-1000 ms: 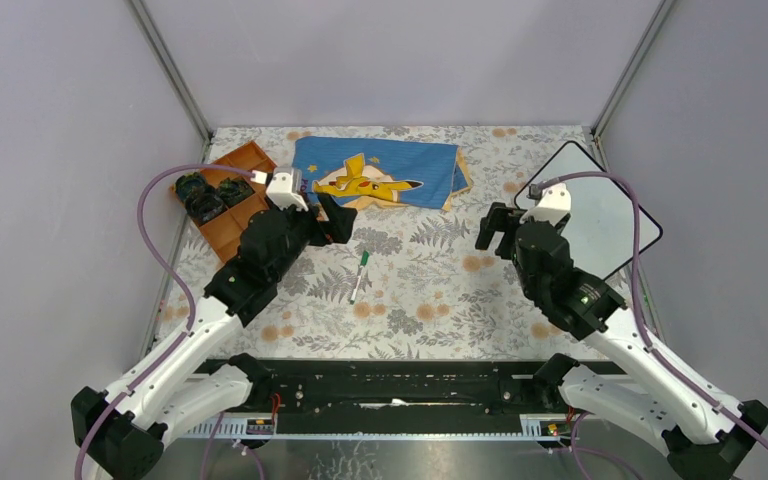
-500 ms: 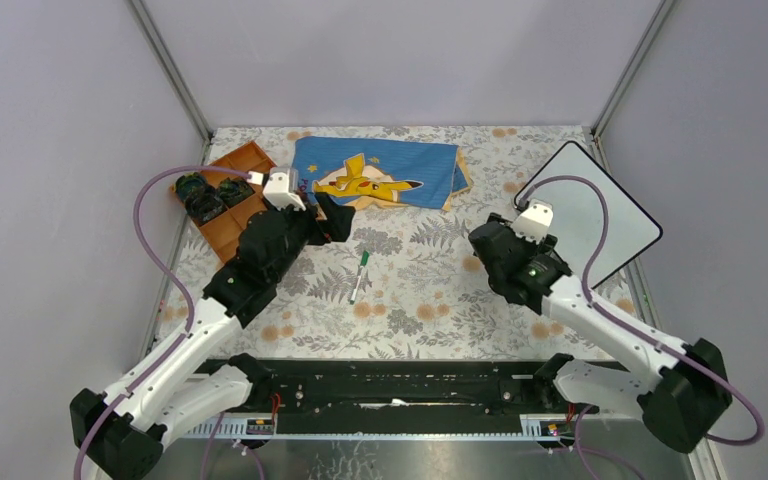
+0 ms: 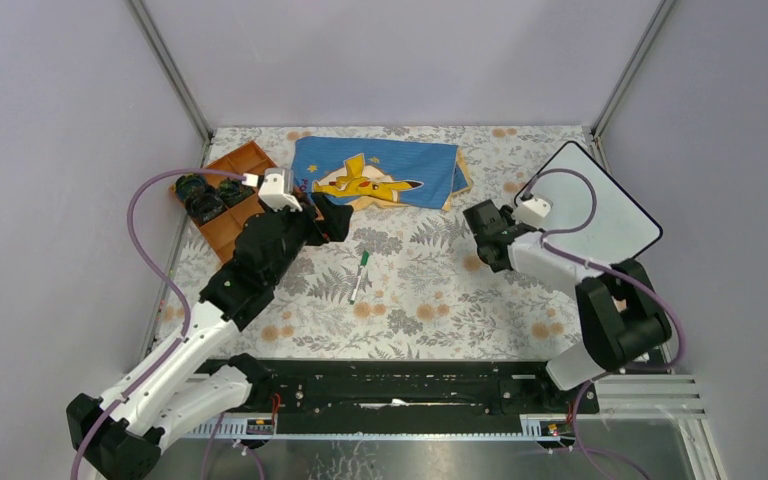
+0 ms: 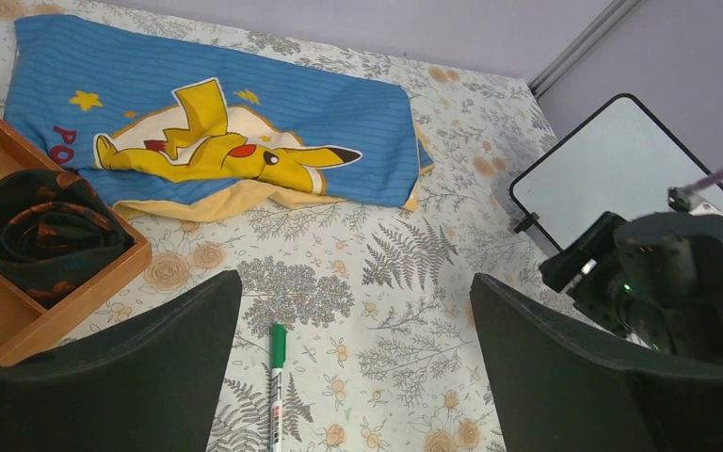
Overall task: Write a sentence on the whiteboard
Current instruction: Move the whiteboard to the center of the board.
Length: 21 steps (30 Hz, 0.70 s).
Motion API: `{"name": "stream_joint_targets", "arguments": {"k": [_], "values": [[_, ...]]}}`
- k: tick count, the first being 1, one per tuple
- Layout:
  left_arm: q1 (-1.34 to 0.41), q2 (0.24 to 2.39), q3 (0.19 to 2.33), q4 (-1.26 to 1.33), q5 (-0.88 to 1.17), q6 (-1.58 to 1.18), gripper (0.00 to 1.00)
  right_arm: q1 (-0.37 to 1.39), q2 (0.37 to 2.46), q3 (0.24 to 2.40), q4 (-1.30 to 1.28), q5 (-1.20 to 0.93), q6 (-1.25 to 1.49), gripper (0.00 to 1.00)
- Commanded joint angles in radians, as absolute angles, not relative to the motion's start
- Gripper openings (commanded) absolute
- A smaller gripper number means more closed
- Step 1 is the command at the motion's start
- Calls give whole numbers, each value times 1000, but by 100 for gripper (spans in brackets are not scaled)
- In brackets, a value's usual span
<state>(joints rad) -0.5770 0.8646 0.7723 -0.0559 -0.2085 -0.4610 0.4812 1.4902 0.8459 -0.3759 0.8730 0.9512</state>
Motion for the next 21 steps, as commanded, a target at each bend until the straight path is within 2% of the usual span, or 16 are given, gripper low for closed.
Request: {"name": "stream_joint_targets", "arguments": {"k": [1,6,21], "values": [[-590,847,779,-32,-233,-464,99,423,1579,936,-255,889,963,68],[-595,849,781,-36,-232,-465,99,405,1685,1016,-217,896,908,69],[-595,872,786,-40,-228,-464,99,302,1843,1124,-225,854,893,61]]}}
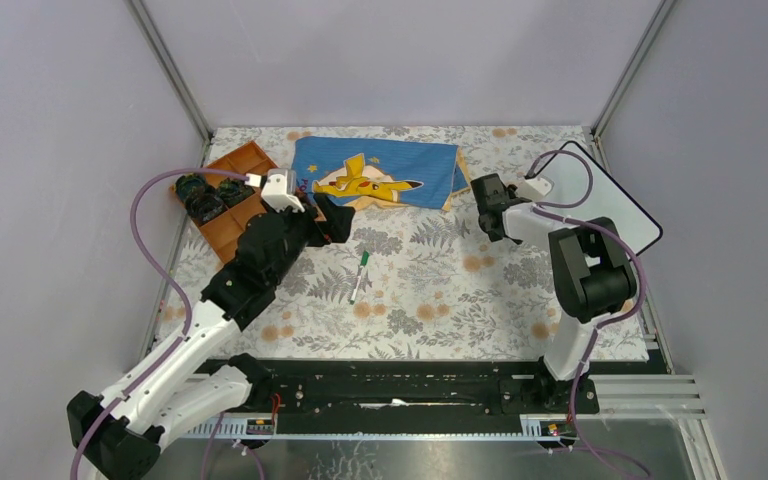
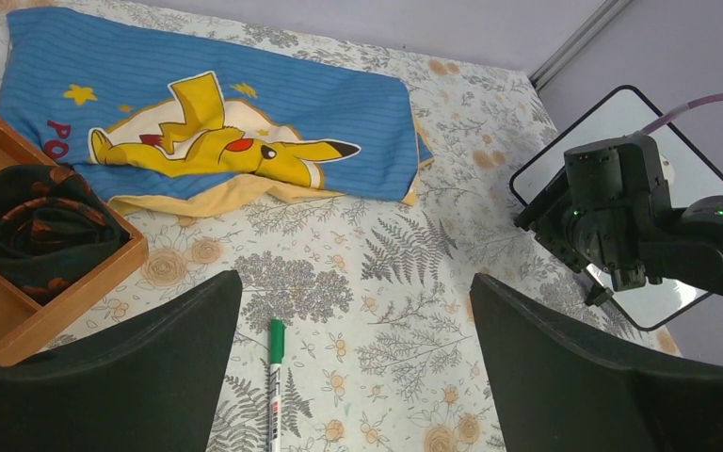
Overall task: Write a sentence on the whiteboard
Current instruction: Move the whiteboard to the center of the board.
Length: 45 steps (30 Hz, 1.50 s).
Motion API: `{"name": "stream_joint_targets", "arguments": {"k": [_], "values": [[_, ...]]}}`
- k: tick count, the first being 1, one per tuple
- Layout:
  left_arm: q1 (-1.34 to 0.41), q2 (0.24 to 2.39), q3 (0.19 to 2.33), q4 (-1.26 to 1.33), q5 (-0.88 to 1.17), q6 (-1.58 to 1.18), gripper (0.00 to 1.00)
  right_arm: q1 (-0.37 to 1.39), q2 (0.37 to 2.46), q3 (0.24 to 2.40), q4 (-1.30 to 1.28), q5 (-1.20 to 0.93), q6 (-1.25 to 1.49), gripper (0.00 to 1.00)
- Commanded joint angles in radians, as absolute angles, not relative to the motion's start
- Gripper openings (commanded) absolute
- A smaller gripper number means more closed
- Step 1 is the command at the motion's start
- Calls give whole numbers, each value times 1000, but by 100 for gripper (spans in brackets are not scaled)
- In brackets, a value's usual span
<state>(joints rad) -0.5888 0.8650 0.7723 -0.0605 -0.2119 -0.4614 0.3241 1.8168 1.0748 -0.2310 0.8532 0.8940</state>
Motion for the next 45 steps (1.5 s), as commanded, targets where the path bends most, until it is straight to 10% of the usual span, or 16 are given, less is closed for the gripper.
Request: {"name": "stream_joint_targets", "arguments": {"k": [1,45], "values": [[-595,874,786,-39,-229,-464,99,301,1849,1129,-222,853,885,61],[-595,885,788,-41,-224,-466,99,250,2037,1337,-360,854,895,50]]}}
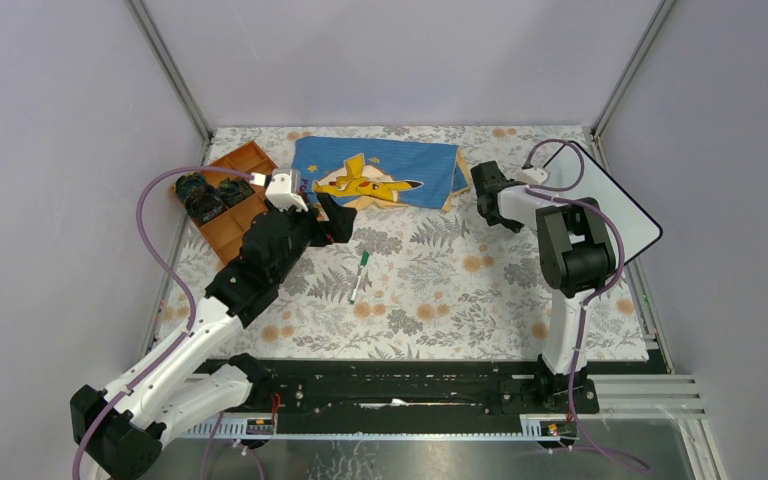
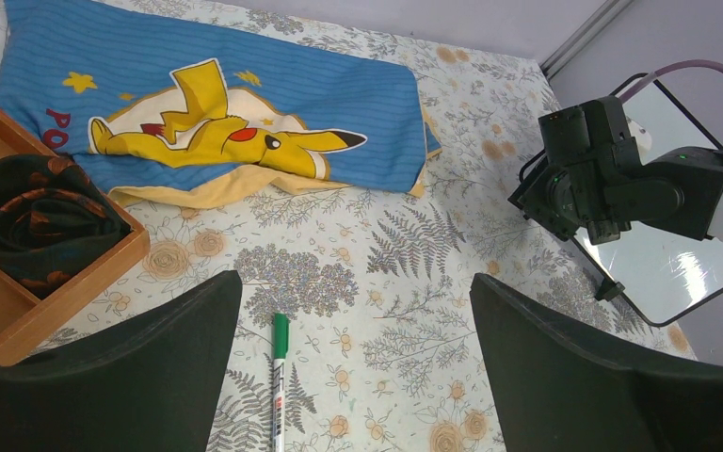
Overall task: Write a sentence on the whiteboard
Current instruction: Move the whiteboard to the center of the board.
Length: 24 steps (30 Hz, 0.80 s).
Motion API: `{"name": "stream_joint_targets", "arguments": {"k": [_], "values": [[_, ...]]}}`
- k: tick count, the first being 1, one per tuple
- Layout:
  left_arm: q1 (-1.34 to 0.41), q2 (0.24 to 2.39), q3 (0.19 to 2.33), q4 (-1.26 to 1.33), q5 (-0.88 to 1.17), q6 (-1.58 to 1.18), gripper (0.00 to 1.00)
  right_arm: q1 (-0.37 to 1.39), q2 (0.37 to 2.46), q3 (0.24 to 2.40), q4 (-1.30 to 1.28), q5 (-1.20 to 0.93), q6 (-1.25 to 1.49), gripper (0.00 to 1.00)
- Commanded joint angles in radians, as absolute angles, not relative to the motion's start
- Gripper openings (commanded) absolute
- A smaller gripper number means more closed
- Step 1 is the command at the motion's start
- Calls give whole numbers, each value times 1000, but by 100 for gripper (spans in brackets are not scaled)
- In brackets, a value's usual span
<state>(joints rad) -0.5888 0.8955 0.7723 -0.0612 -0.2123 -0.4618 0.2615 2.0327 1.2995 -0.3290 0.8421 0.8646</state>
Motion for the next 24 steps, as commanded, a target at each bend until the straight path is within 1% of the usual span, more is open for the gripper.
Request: {"name": "stream_joint_targets", "arguments": {"k": [1,10,24], "values": [[-595,885,787,-41,-224,-466,99,249,2037,1338,-361,853,898,49],[-595,881,786,-43,-223,-469,99,244,2057,1368,-398,852,907,45],[-600,882,786,-41,-219,-472,99,244,2062,1383,-421,864,895,32]]}}
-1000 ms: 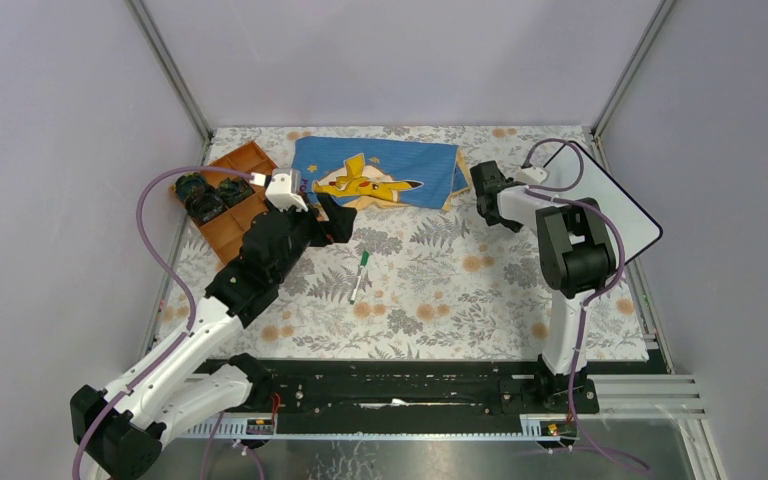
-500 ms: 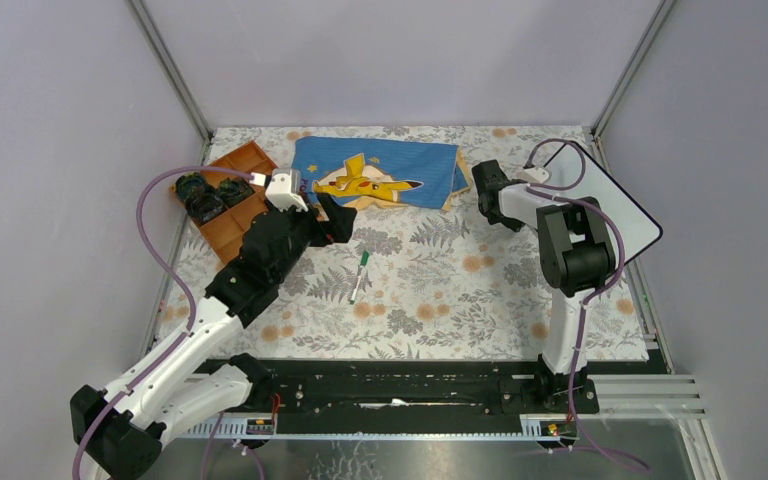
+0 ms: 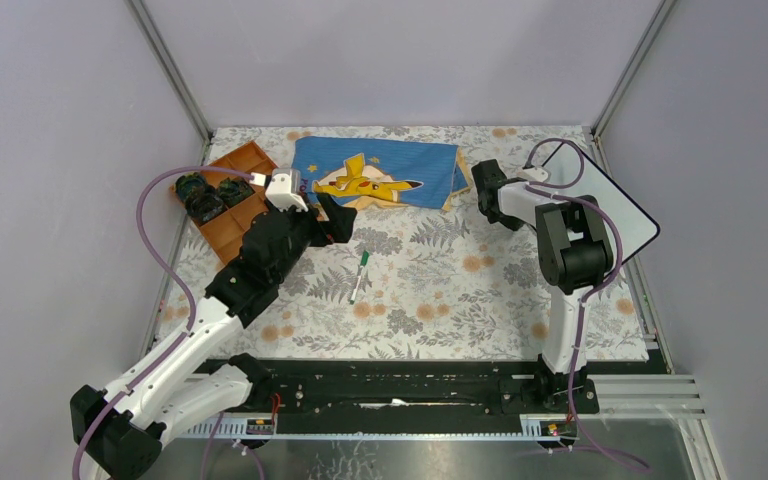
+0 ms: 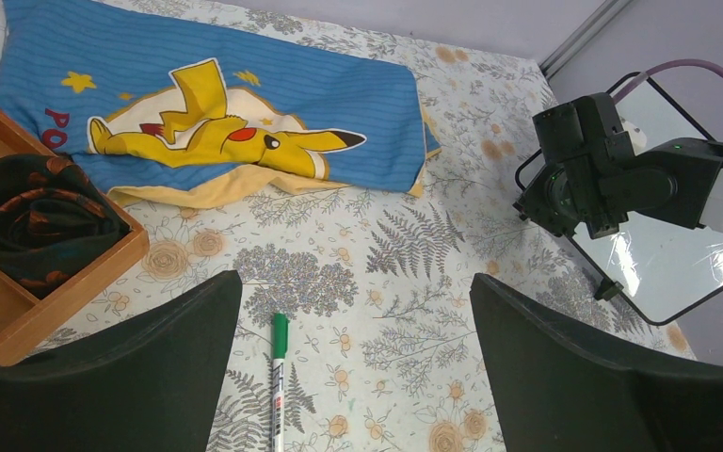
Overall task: Write a sentence on the whiteboard
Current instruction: Move the whiteboard to the center of the board.
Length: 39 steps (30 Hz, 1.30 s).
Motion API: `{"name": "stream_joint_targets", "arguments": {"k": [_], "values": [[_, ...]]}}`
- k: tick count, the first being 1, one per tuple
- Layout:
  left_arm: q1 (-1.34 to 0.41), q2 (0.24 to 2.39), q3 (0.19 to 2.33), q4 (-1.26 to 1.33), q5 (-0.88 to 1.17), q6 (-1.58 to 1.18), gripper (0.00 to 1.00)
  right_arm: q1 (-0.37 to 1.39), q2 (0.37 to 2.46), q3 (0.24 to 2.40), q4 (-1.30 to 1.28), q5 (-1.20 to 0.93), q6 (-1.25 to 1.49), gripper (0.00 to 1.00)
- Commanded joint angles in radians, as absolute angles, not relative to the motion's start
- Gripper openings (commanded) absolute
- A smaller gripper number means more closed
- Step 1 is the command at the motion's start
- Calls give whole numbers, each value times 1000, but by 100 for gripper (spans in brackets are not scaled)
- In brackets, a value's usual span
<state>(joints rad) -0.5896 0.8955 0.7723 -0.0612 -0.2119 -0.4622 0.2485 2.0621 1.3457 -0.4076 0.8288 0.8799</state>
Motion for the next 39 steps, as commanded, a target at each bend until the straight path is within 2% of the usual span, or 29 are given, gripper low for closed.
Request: {"name": "stream_joint_targets", "arguments": {"k": [1,5,19,28,39], "values": [[-600,882,786,-41,-218,-472,99,244,2058,1379,-420,867,896,32],[-600,883,786,-40,-214,-474,99,246,2037,1347,-396,870,887,29],[-601,894,786,-40,-204,-477,99,291,1961,1238,-307,893,813,6],[-601,897,787,-39,-199,-479,99,347,1916,1180,-300,888,829,0],[-612,894,784,-40,-198,-478,99,479,1854,1111,-309,900,838,0]]}}
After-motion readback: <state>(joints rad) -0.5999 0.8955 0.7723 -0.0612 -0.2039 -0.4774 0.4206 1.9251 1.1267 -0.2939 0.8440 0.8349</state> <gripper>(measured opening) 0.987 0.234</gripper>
